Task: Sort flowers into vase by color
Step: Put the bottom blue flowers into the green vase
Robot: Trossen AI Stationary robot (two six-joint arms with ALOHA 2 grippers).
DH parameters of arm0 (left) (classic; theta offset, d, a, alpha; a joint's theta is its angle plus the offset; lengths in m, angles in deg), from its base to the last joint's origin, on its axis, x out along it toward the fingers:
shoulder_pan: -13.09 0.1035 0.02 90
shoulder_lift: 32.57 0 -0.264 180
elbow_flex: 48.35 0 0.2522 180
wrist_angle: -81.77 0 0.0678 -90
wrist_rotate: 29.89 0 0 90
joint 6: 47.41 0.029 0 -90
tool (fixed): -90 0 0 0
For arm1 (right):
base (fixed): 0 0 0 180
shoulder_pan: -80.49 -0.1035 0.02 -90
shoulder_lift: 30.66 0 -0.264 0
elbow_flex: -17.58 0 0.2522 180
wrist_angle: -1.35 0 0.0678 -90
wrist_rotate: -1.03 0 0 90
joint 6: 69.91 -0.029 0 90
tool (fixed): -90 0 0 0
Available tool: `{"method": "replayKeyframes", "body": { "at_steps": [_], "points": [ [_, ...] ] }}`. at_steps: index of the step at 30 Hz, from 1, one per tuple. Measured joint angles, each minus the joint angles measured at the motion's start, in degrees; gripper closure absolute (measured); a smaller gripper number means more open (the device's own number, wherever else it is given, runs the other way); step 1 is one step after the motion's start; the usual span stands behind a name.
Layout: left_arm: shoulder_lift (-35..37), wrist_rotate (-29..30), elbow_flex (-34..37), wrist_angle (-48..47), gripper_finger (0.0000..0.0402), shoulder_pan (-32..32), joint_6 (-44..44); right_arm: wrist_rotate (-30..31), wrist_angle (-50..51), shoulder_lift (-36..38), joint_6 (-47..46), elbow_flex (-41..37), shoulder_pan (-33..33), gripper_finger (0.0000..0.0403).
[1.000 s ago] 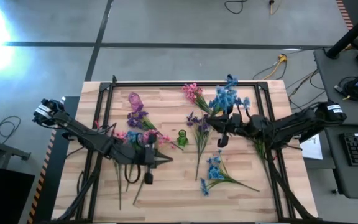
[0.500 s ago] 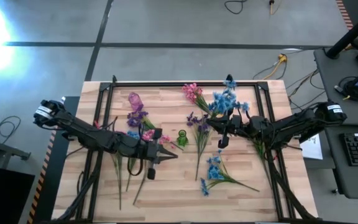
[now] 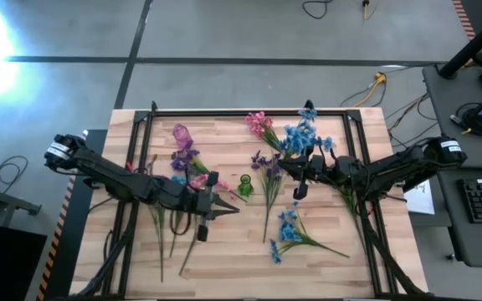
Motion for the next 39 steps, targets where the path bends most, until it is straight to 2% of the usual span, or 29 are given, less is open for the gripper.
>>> {"method": "replayKeyframes", "body": {
  "at_steps": [3,14,18,24,27,30,35,39],
  "points": [
    [2.4,-2.2,0.6,-1.7,0.0402,0.2,0.8,0.0,0.2,0.0,1.0,0.0,0.0,0.0390],
    [7.0,-2.1,6.3,-2.4,0.0402,0.8,1.6,-0.6,-3.1,-0.1,2.7,0.5,0.3,0.0390],
    [10.0,-1.4,8.2,-4.7,0.0402,1.1,1.1,-2.8,-3.5,-1.6,3.0,4.0,1.1,0.0390],
    [14.9,7.6,8.5,-14.5,0.0402,1.2,-1.3,-4.6,-3.6,-9.7,7.0,12.2,2.0,0.0390],
    [17.2,9.9,8.5,-17.7,0.0402,1.2,-4.5,-8.2,-3.5,-14.6,4.8,15.3,2.2,0.0390],
    [19.0,11.8,8.5,-19.7,0.0402,1.2,-6.9,-9.1,-3.5,-18.6,2.2,16.7,2.1,0.0390],
    [21.2,16.4,8.5,-21.6,0.0402,1.2,-7.8,-8.5,-3.7,-23.2,-1.5,17.1,2.1,0.0390],
    [21.5,17.0,8.5,-21.9,0.0402,1.2,-7.8,-4.8,-3.7,-24.8,-2.0,17.1,2.1,0.0390]
  ]
}}
